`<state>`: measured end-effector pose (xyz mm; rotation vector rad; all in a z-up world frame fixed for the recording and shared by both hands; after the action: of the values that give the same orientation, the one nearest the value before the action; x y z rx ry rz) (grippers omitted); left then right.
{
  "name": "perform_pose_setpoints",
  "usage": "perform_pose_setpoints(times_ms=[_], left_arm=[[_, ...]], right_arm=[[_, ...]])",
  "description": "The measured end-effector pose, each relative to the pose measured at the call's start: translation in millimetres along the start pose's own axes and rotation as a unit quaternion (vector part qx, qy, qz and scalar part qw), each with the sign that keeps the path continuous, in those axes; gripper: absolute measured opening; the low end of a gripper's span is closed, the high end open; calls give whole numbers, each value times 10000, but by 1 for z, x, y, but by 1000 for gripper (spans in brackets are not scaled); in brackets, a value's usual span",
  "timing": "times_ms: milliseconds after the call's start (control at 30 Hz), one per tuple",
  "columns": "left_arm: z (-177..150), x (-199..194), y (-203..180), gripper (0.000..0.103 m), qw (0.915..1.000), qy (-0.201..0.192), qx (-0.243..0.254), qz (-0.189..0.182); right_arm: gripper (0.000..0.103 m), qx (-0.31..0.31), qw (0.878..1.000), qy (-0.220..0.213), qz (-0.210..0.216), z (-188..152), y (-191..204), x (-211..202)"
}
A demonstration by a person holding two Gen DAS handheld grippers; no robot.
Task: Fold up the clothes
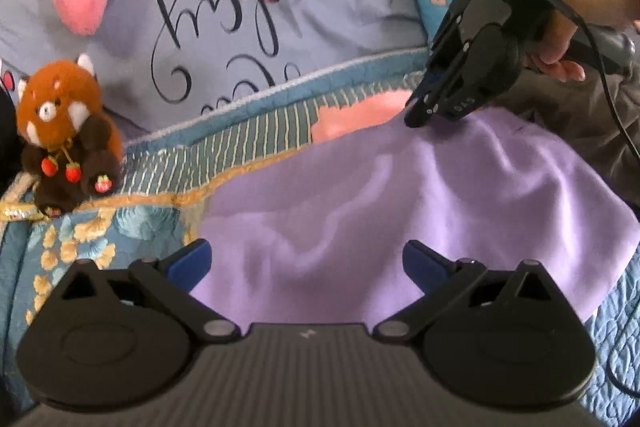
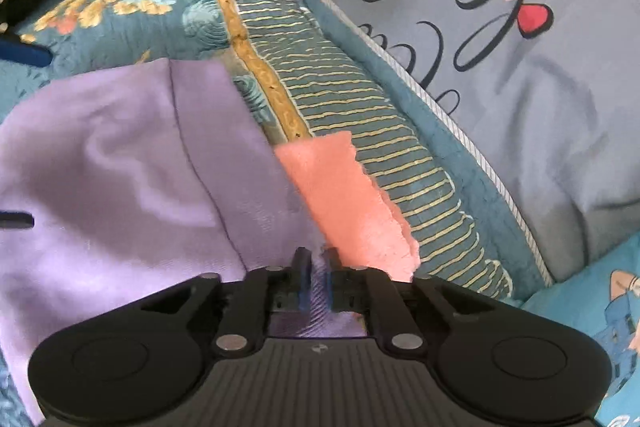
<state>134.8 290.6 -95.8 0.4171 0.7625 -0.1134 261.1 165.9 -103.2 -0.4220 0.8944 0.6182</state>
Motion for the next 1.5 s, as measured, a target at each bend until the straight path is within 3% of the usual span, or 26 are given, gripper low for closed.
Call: perform_pose_setpoints(times_ms=[67, 133, 233, 300, 400, 467, 633, 700, 800, 867, 1033, 1100, 1133, 1200, 1233, 1333, 1500], left_arm=[[-2, 3, 2, 103, 9999, 71, -78, 4], [-4, 5, 3, 103, 9998, 122, -146, 14], [-3, 2, 4, 103, 9997, 87, -242, -17], [-1, -3, 3, 103, 9995, -6, -302, -75], [4, -9, -3, 103, 9991, -99, -370, -164], [8, -13, -8, 103, 9989, -146, -407, -206], [16, -20, -18, 103, 9990, -166, -395, -142], [16, -23, -21, 103, 9992, -164, -337, -120], [15, -23, -21, 103, 9995, -137, -288, -60], [15, -21, -20, 103, 9993, -94, -360, -79], [13, -18, -22, 103, 9993, -53, -342, -114], [13, -18, -23, 103, 9994, -58, -315, -111], [13, -18, -23, 103, 9994, -64, -314, -123], [12, -18, -24, 103, 9994, -52, -310, -116], [12, -18, -24, 103, 9995, -40, -308, -94], [12, -20, -22, 103, 9995, -46, -312, -30], [14, -36, -16, 103, 9992, -149, -300, 197]], right_arm=[[42, 132, 9998, -56, -133, 0, -1, 2], [51, 764, 9961, -366, -245, -4, -16, -20], [51, 1894, 9801, -555, -208, -25, -45, -57], [51, 2687, 9613, -580, -179, -54, -64, -82], [51, 3905, 9189, -515, 215, -114, -85, -108], [51, 4615, 8842, -525, 486, -158, -88, -122], [51, 5345, 8424, -372, 569, -229, -56, -124], [51, 5747, 8143, -391, 717, -252, -45, -125], [51, 6218, 7759, -437, 977, -280, -30, -123], [58, 6450, 7543, -465, 1129, -291, -27, -117], [60, 7098, 6815, -662, 1657, -305, -23, -93], [54, 7277, 6585, -853, 1719, -303, -19, -85], [36, 7400, 6453, -902, 1670, -303, -15, -82], [27, 7652, 6173, -957, 1556, -307, -9, -81], [23, 7712, 6095, -1011, 1534, -309, -6, -83], [19, 7637, 6168, -1127, 1537, -309, 2, -100], [17, 7014, 6934, -1264, 1065, -290, 11, -139]])
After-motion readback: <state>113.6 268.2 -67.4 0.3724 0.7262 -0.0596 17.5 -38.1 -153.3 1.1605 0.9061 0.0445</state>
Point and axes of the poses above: each gripper's, at about its wrist camera, not at the fingertips, and x roughly the way its jaws point, y to its left, z to its top, the point moved 1 cm from there along x, roughly the way its jaws point, and after that the axes turned 15 degrees about x, right-handed, at the moved point
